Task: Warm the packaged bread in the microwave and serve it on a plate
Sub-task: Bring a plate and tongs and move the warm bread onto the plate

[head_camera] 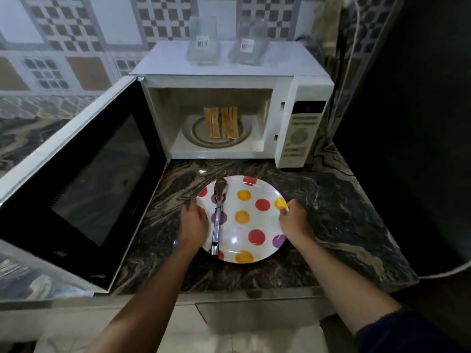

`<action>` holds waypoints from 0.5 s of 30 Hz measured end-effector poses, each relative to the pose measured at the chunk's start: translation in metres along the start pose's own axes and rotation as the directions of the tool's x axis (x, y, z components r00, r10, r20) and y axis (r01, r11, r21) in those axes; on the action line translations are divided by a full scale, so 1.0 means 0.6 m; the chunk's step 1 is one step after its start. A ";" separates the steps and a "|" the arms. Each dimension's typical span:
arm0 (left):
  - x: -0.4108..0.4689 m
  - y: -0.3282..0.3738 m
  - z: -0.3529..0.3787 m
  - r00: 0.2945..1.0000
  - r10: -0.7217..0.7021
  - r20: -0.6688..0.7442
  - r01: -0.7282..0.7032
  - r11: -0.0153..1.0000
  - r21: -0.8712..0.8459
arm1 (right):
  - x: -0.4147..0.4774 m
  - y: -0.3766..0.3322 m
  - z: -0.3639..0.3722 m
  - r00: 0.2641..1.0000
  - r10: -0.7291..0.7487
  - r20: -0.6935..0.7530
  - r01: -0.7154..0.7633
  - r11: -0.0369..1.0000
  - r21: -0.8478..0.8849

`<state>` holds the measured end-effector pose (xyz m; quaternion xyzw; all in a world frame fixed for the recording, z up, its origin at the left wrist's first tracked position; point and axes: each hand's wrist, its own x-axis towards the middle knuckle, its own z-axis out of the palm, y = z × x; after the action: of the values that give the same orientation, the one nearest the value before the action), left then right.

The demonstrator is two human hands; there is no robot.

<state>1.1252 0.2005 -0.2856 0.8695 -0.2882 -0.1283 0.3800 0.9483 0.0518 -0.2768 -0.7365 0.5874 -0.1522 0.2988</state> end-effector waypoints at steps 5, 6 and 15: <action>0.013 0.005 0.013 0.999 -0.001 -0.043 0.005 0.996 0.091 | 0.032 -0.001 0.003 0.994 -0.109 0.005 0.108 0.979 -0.171; 0.013 0.008 0.015 0.999 -0.022 -0.039 0.027 0.994 0.110 | 0.037 -0.002 0.004 0.993 -0.118 -0.001 0.116 0.978 -0.171; 0.016 -0.009 0.007 0.999 -0.021 -0.046 0.030 0.981 0.193 | 0.044 0.006 0.012 0.979 -0.200 -0.030 0.197 0.976 -0.096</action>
<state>1.1333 0.1951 -0.2926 0.9087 -0.2796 -0.0853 0.2980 0.9565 0.0278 -0.2881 -0.8015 0.5230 -0.1683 0.2360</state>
